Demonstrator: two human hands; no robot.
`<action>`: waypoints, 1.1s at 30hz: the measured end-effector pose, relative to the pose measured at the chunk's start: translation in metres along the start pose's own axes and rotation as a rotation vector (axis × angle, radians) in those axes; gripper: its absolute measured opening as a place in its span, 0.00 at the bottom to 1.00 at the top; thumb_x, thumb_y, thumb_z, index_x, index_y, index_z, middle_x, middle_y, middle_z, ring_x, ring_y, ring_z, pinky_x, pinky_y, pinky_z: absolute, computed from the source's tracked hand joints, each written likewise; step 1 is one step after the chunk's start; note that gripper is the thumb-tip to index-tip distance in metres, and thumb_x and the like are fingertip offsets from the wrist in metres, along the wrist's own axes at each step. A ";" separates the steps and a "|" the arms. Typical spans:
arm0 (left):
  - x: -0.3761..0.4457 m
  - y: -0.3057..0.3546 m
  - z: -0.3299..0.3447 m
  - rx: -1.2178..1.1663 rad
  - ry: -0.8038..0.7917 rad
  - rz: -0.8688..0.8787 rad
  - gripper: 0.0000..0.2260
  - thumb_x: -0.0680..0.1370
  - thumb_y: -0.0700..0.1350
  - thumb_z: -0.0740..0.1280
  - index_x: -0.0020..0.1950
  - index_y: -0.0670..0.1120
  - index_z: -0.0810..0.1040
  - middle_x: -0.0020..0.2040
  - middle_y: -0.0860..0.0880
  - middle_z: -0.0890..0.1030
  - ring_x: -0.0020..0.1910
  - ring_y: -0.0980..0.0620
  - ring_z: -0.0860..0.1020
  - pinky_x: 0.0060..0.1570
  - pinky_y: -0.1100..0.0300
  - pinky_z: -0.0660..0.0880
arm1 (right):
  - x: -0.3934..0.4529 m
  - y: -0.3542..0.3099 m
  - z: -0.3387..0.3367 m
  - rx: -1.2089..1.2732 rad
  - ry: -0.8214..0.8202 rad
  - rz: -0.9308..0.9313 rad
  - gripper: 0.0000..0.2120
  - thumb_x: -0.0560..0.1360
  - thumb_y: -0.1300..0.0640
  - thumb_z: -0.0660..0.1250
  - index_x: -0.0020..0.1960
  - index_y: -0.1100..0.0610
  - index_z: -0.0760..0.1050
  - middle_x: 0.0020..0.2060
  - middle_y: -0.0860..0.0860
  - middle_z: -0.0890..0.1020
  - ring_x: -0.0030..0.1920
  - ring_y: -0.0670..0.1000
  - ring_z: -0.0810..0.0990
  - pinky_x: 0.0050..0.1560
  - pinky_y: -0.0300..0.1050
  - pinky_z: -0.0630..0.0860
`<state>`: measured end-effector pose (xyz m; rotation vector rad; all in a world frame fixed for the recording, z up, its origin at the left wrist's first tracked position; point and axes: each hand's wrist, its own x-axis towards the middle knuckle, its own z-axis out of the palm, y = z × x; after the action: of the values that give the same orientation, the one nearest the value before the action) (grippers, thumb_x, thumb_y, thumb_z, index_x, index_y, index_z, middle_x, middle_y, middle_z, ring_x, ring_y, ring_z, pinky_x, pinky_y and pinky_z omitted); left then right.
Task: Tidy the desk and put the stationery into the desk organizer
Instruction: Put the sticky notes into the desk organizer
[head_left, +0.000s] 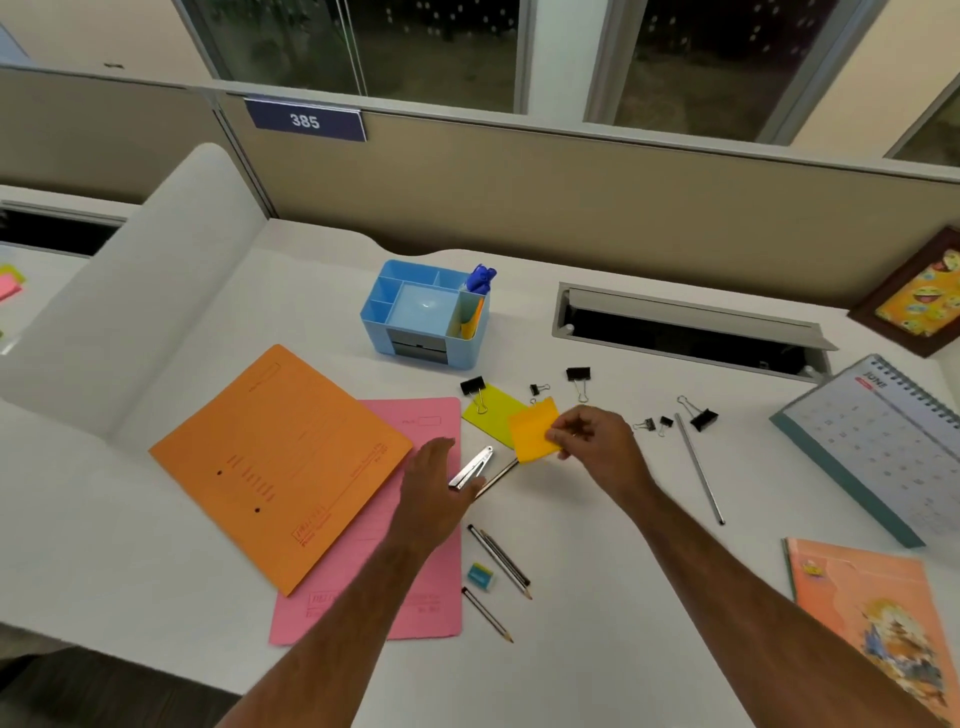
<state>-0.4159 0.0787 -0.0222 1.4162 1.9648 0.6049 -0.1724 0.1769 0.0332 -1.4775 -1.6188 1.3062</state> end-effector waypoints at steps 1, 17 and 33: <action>0.002 -0.006 0.000 0.037 -0.016 0.008 0.35 0.79 0.59 0.71 0.81 0.48 0.63 0.80 0.48 0.65 0.79 0.49 0.61 0.77 0.51 0.58 | 0.009 -0.007 0.003 -0.002 0.003 -0.020 0.03 0.74 0.63 0.76 0.46 0.58 0.83 0.37 0.52 0.86 0.34 0.53 0.85 0.42 0.46 0.83; 0.010 -0.046 0.019 0.264 0.006 0.142 0.49 0.75 0.77 0.56 0.86 0.47 0.50 0.86 0.50 0.51 0.84 0.51 0.49 0.80 0.55 0.45 | 0.145 -0.076 0.059 -0.231 0.069 -0.261 0.13 0.83 0.56 0.66 0.64 0.59 0.81 0.55 0.53 0.85 0.49 0.49 0.84 0.52 0.40 0.79; 0.014 -0.039 0.021 0.203 0.023 0.095 0.46 0.76 0.77 0.55 0.85 0.49 0.54 0.85 0.52 0.56 0.83 0.55 0.51 0.79 0.57 0.45 | 0.137 -0.041 0.062 -0.384 0.060 -0.126 0.06 0.81 0.52 0.65 0.54 0.51 0.80 0.45 0.42 0.81 0.38 0.46 0.80 0.44 0.45 0.79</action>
<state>-0.4290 0.0796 -0.0666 1.6395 2.0329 0.4764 -0.2738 0.2951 0.0231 -1.5826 -1.9658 0.9075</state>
